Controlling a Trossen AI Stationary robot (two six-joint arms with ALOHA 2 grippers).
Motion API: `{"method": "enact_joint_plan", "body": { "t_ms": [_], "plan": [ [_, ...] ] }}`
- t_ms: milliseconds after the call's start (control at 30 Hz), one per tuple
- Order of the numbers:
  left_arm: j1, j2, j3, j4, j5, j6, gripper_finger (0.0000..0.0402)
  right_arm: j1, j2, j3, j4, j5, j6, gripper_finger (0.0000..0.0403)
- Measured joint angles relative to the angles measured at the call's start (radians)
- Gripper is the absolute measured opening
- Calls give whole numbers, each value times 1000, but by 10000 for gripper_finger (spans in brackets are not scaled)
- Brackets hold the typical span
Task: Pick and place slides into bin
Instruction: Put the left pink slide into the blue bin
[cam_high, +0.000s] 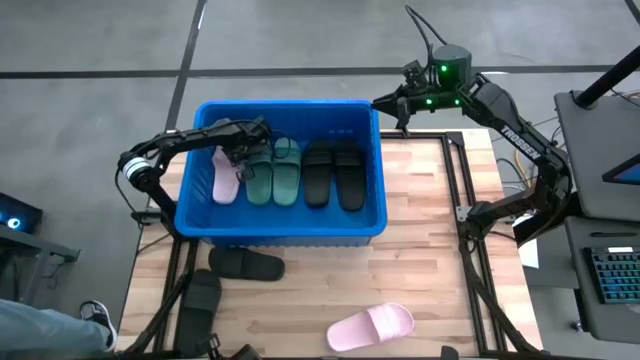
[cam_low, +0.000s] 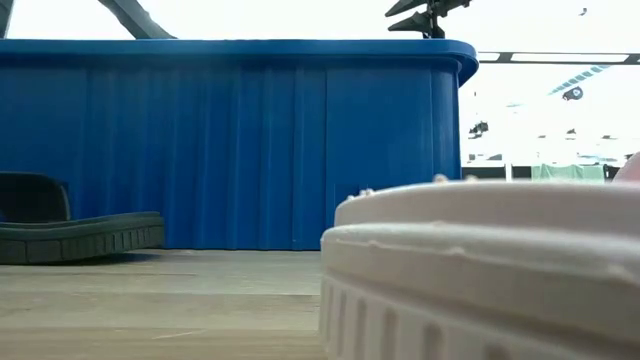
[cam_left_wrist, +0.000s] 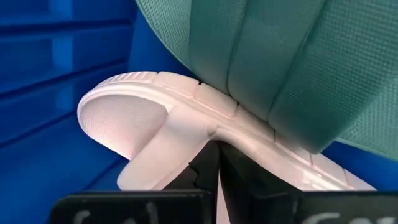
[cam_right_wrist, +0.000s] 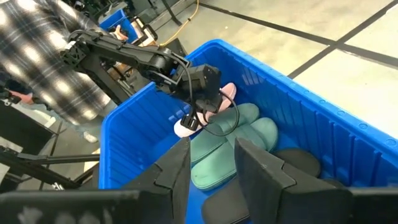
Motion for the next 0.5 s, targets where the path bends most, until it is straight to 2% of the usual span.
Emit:
{"method": "enact_joint_plan", "body": {
  "t_ms": [167,267,500],
  "plan": [
    [4,16,5,-18,9,-3,0,0,0,0,1,0,-14,114],
    [-6,13,15,-50,-54,-23,0,0,0,0,1,0,-10,116],
    [-18,-99,113,-204,-54,-54,0,0,0,0,1,0,-7,110]
  ]
}}
